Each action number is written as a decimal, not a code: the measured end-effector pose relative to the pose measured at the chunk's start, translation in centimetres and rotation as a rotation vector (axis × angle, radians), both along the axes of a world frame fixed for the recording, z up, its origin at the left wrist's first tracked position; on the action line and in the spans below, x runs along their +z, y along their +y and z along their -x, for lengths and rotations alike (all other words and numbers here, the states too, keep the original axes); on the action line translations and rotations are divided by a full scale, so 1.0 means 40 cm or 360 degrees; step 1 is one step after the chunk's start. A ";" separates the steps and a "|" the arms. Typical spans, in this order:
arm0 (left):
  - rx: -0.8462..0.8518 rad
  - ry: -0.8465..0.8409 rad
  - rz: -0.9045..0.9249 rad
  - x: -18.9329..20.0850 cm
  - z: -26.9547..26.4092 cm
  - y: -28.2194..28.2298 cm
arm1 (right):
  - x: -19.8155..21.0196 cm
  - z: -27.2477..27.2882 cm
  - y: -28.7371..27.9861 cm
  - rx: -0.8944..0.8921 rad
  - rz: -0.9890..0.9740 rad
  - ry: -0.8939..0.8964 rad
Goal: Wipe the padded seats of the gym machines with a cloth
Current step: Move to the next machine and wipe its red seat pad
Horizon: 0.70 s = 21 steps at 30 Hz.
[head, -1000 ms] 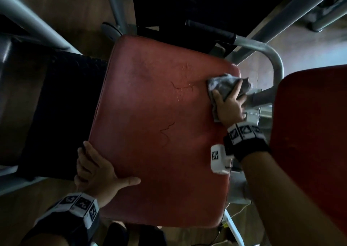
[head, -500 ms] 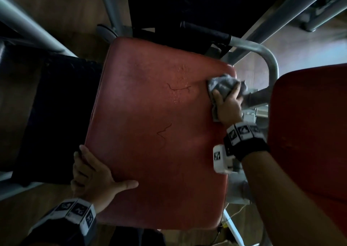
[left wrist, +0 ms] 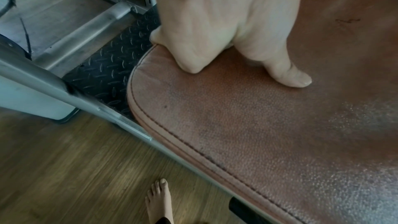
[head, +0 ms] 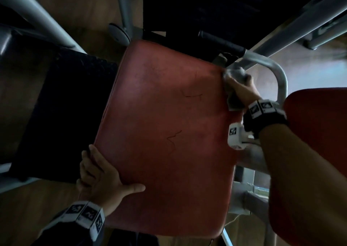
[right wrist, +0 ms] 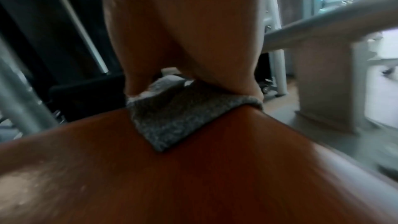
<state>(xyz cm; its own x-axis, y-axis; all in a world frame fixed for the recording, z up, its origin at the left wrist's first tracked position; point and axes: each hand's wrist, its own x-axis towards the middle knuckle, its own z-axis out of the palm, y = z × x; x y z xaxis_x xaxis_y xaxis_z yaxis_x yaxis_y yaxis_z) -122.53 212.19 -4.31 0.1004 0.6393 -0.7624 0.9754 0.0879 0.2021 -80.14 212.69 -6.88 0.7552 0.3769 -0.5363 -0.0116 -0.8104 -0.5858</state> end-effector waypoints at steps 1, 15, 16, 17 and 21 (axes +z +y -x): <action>-0.0002 -0.0005 -0.0002 0.000 0.001 0.000 | 0.001 -0.010 0.036 0.0130 0.0085 -0.0097; 0.0024 -0.0020 -0.0034 0.001 -0.001 0.001 | 0.001 -0.092 0.086 0.1315 0.0224 -0.0611; 0.0032 -0.0014 -0.0030 0.001 -0.001 0.001 | -0.002 -0.087 0.099 0.1315 0.0222 -0.0600; 0.0039 -0.0014 -0.0023 0.002 -0.003 0.000 | 0.001 -0.073 0.116 0.1331 0.0207 -0.0601; 0.0052 -0.0010 -0.0018 0.003 -0.007 0.001 | 0.013 -0.026 0.158 0.1503 0.0071 -0.0643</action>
